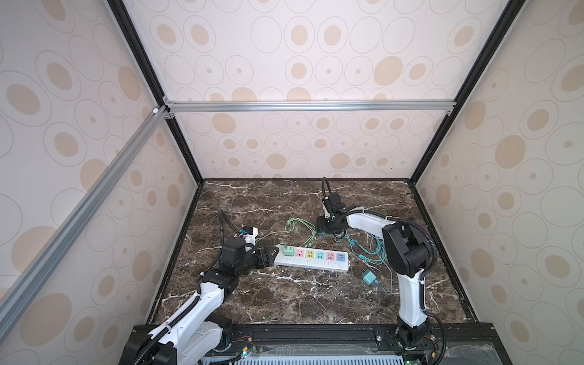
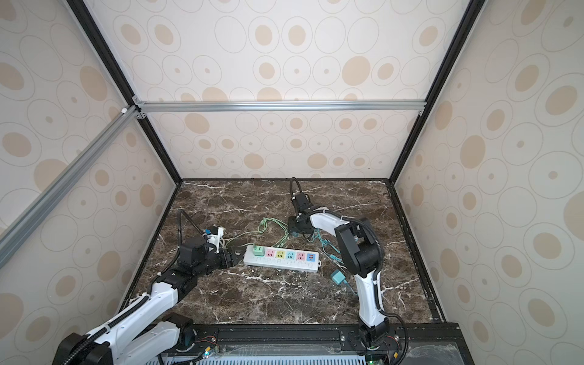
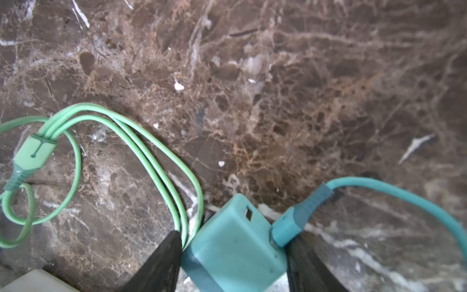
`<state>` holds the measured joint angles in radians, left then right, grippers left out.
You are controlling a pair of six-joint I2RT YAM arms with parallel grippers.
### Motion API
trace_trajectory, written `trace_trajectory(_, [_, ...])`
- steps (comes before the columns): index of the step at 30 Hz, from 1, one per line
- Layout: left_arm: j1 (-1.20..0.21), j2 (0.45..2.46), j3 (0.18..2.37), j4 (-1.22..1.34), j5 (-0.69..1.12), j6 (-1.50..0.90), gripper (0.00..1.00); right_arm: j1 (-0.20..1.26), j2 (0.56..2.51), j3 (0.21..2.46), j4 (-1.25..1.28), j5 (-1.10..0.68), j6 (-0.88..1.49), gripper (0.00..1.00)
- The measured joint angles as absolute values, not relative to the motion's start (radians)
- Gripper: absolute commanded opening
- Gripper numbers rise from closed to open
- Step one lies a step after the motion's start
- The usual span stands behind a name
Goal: Insert plugs into power strip
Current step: Pick up the plug from the center of the table, then place the plug at the center of the table.
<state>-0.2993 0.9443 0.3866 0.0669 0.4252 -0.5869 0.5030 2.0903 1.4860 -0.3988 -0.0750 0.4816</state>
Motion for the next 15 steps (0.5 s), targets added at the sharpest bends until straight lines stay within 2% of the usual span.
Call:
trace_trajectory(6, [-0.299,0.944,0.385,0.067,0.426,-0.587,0.74,0.503,2.100,1.507,-0.427,-0.076,0.436,0.42])
trace_trajectory(15, [-0.299,0.968,0.384,0.091,0.471,-0.590,0.72,0.503,2.025,1.452,-0.511,-0.144,0.310,0.44])
